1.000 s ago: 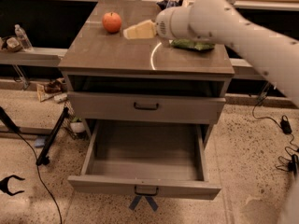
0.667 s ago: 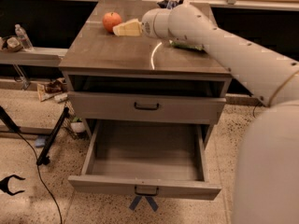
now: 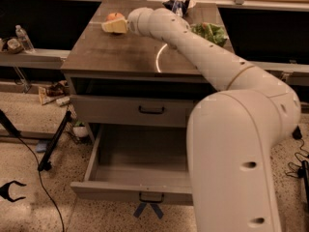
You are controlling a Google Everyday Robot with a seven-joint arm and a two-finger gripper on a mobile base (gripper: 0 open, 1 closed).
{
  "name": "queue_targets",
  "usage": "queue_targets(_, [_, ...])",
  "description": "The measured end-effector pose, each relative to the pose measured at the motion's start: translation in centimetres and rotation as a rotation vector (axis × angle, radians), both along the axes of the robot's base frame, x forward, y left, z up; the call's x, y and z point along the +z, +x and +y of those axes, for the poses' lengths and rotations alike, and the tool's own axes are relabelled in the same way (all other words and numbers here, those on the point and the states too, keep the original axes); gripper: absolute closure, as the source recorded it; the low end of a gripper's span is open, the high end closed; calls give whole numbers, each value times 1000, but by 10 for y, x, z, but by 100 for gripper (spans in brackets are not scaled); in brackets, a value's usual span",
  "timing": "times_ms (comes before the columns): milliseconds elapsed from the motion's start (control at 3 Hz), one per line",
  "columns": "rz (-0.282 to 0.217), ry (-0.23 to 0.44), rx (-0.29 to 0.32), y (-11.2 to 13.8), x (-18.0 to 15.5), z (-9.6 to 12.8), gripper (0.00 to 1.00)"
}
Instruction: Place apple into middle drawer
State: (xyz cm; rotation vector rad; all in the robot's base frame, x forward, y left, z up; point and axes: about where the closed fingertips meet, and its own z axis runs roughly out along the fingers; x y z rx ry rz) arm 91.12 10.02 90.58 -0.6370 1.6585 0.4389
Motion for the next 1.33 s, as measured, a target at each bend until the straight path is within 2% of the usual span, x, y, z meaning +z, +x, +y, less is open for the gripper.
queue_targets(333, [12,1,21,21,-15,27,0])
queue_targets(667, [30,-5,25,38,-30,43,0])
queue_targets(1000, [45,-7,29,47,-41,50,6])
queue_targets(1333, [55,-8,44,54,-53,56,38])
